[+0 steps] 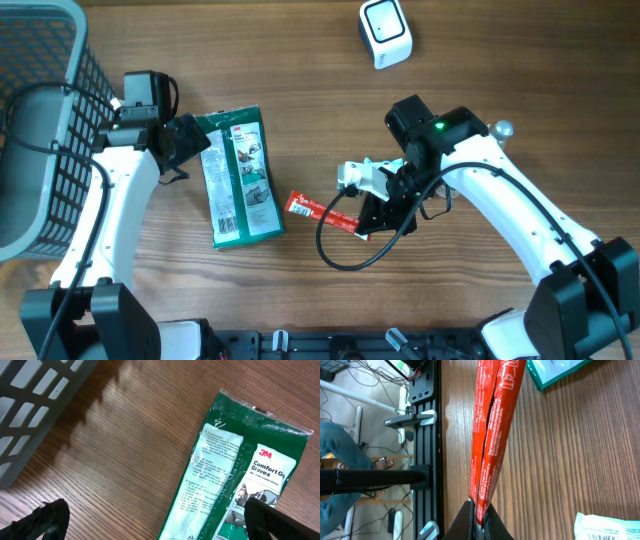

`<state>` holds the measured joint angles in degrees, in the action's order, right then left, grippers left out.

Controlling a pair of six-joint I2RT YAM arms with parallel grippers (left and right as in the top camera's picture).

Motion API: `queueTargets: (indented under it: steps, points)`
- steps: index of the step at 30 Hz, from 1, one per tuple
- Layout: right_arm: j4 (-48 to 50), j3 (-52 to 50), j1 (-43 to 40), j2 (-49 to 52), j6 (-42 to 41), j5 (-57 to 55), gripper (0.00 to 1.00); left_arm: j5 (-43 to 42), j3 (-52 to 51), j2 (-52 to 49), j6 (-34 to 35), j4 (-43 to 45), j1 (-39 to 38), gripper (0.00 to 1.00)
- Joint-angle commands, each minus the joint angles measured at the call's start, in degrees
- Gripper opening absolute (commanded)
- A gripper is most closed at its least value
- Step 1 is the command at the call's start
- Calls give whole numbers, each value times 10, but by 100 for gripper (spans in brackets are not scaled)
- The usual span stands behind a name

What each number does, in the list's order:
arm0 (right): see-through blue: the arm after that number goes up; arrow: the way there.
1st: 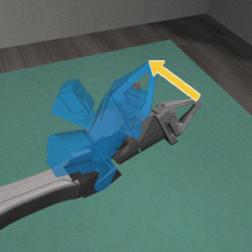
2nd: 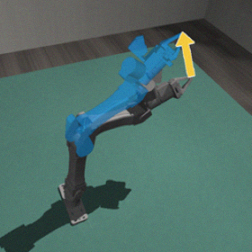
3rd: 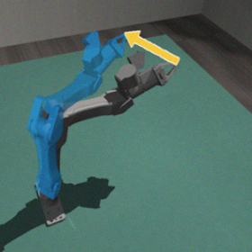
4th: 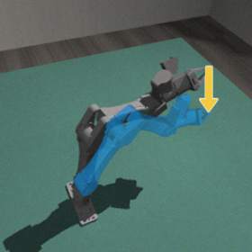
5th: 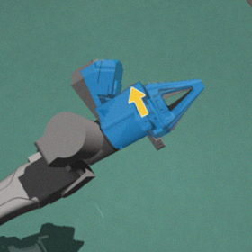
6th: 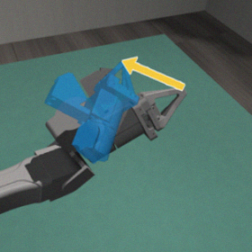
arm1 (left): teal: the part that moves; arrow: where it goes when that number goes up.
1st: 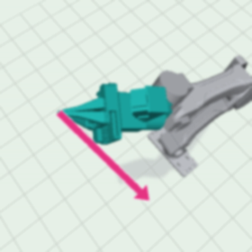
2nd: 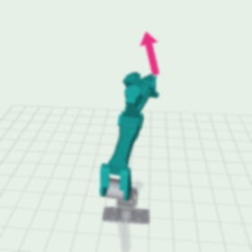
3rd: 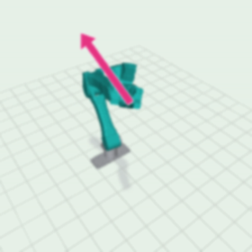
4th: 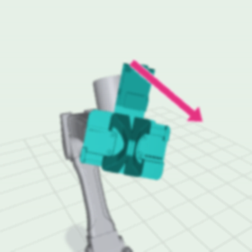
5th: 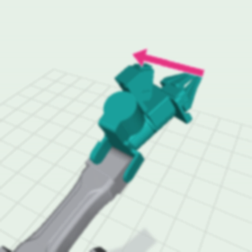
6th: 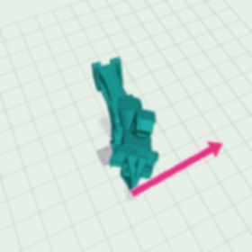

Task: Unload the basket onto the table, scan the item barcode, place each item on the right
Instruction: 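Pull the red tube out and carry it right with the right gripper, then raise the red tube to the white scanner with the right gripper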

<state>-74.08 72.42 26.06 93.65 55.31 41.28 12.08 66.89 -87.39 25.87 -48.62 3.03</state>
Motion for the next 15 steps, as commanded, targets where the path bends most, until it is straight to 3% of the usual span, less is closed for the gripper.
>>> queueTargets:
  steps: [1,4,9,12,15]
  points:
    - [31,-5,1,-2,-52,1,4,-3,5,0,5,1,1,100]
    - [88,-5,1,-2,-106,-8,4,-3,5,0,5,1,1,100]
    - [294,-5,1,-2,-398,-162,4,-3,5,0,5,1,1,100]
    - [312,16,1,-2,-419,-220,4,-3,5,0,5,1,1,100]
    - [247,122,1,-2,-394,-332,4,-3,5,0,5,1,1,100]
